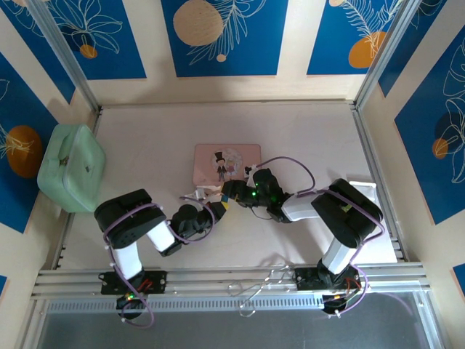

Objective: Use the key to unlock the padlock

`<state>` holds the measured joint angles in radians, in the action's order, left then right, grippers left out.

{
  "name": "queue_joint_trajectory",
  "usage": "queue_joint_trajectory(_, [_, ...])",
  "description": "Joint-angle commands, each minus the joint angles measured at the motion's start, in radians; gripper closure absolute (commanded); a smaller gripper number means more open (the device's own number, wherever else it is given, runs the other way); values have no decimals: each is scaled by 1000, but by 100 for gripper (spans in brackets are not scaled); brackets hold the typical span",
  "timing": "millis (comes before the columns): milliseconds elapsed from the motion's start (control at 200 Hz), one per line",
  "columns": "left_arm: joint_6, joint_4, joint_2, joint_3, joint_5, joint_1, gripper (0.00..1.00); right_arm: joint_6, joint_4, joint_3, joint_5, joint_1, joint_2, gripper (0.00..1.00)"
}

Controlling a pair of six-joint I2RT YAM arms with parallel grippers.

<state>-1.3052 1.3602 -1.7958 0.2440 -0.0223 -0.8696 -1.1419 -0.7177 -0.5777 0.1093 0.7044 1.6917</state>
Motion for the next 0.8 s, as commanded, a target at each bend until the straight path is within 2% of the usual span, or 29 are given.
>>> queue_joint_trajectory(0, [-1, 48, 36, 1, 19, 3, 100, -130, 236, 82, 61, 3, 58, 45])
queue_joint_trajectory(95, [-4, 48, 44, 0, 18, 4, 100, -106, 283, 78, 48, 3, 31, 44])
queue_joint_trajectory(230, [1, 48, 35, 3, 22, 4, 100, -118, 247, 129, -8, 17, -38, 44])
queue_joint_trajectory(500, [1, 48, 27, 1, 22, 4, 100, -122, 283, 216, -286, 107, -261, 45])
queue_joint_trajectory(625, [1, 48, 32, 9, 22, 4, 100, -105, 229, 188, -237, 92, -202, 49])
queue_joint_trajectory(795, [-1, 48, 34, 5, 23, 4, 100, -101, 24, 199, -161, 72, -119, 52])
